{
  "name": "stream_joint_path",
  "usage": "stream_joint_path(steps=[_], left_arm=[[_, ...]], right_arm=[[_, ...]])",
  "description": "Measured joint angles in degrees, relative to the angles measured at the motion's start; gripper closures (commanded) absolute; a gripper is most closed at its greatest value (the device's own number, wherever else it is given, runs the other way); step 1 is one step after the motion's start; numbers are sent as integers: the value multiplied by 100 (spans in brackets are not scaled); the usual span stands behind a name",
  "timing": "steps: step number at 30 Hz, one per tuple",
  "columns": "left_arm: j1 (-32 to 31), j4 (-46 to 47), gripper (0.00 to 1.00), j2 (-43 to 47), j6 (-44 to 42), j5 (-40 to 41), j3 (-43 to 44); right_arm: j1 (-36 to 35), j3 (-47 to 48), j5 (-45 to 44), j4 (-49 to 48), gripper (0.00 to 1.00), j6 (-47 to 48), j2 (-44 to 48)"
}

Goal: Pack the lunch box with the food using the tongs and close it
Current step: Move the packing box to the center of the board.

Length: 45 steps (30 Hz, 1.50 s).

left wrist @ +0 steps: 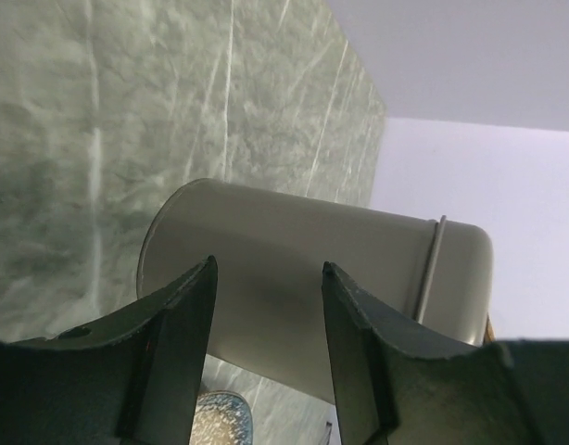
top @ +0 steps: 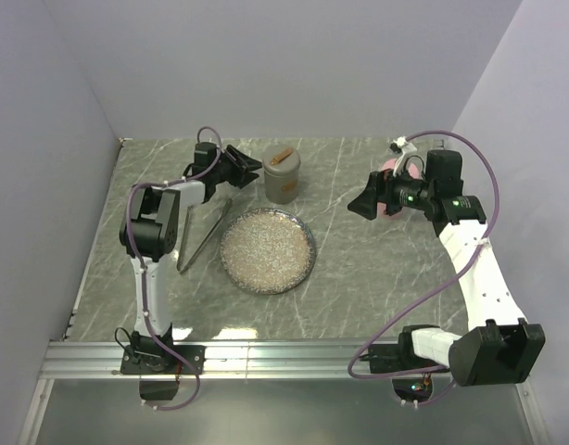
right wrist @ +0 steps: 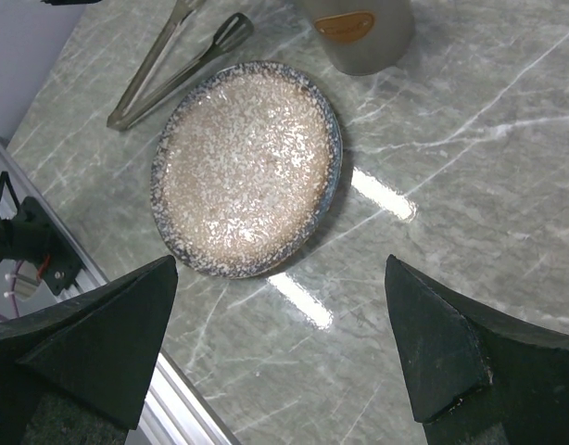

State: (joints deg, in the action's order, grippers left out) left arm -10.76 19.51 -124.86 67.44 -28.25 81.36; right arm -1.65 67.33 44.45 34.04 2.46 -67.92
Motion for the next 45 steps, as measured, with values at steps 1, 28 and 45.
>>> stream_joint_path(steps=[1, 28, 45], left_arm=[[-48, 31, 44, -35, 39, -24, 2], [-1132, 522, 37, -782, 190, -560, 1215], [1421, -1458, 1, 1808, -2216, -1738, 756]], right_arm=[[4, -20, 0, 15, 0, 11, 0], [-219, -79, -304, 15, 0, 662, 435], [-4041, 3185, -5239, 820, 0, 3713, -3532]])
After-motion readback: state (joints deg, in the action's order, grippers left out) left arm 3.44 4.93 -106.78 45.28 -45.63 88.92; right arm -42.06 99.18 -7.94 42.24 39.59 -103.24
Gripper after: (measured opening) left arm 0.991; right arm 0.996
